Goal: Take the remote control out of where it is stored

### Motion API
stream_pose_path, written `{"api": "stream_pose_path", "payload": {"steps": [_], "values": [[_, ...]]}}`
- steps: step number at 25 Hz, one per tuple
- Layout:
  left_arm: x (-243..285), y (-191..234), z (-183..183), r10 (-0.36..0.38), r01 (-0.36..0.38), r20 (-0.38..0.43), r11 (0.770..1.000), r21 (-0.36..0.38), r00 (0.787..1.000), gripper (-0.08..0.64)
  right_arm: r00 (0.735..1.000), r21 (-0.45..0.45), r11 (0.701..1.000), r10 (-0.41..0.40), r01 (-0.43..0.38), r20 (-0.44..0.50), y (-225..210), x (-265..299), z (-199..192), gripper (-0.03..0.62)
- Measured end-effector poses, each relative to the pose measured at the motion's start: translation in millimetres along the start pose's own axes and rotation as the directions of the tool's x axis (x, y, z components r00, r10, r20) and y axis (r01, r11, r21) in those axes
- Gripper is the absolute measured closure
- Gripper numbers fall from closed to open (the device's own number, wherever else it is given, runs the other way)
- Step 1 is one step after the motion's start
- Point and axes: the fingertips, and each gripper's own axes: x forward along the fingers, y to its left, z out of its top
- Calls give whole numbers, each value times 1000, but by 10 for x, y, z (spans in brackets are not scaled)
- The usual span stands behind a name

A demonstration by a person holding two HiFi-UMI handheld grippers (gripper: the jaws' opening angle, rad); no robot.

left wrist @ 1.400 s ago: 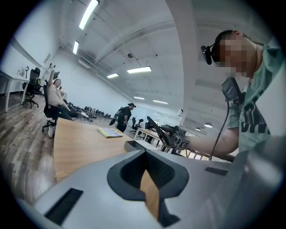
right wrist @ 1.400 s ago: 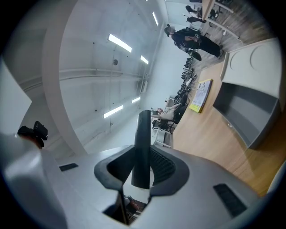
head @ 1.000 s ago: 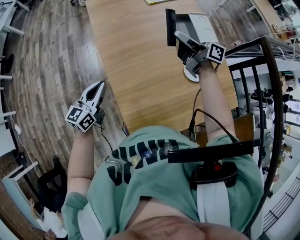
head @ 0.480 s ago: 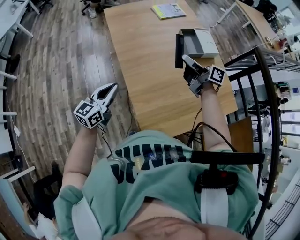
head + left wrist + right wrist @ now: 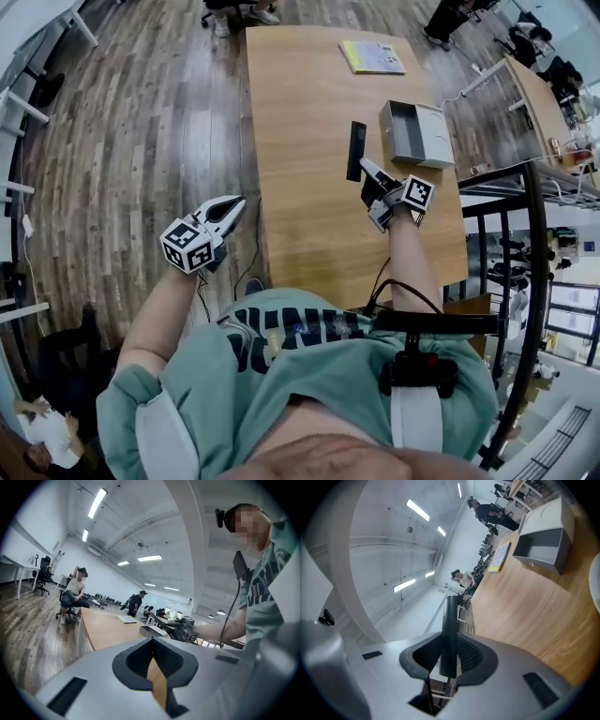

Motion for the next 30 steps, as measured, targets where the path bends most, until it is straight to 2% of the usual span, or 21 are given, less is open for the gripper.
{"api": "stream_pose_path", "payload": {"steps": [1, 2, 7, 12, 16, 24, 30], "values": [[50, 39, -33, 8, -8, -6, 1000, -9, 1000, 565, 1000, 6, 1000, -10, 10, -6, -112, 62, 38, 495], [93, 89, -60, 17, -17, -12, 1000, -17, 1000, 565, 1000, 11, 1000, -24, 24, -12, -234, 135, 80, 535], [222, 413, -204, 91, -93, -25, 993, -79, 996, 565, 989, 2, 993, -121, 122, -87, -935, 600, 166, 549], [533, 596, -319, 100, -104, -42, 986, -130, 994, 565, 980, 13, 985, -170, 173, -107, -1522, 912, 361, 565], [727, 680, -334, 95, -101, -55, 985, -139, 994, 565, 981, 15, 984, -173, 175, -90, -1735, 1116, 636, 565], [711, 969, -418, 136, -147, -80, 977, -155, 987, 565, 984, 4, 986, -166, 167, -63, -2009, 1758, 1008, 565], [724, 1199, -495, 161, -173, -79, 969, -174, 984, 565, 980, -20, 982, -188, 187, -70, -2213, 2215, 1092, 565]]}}
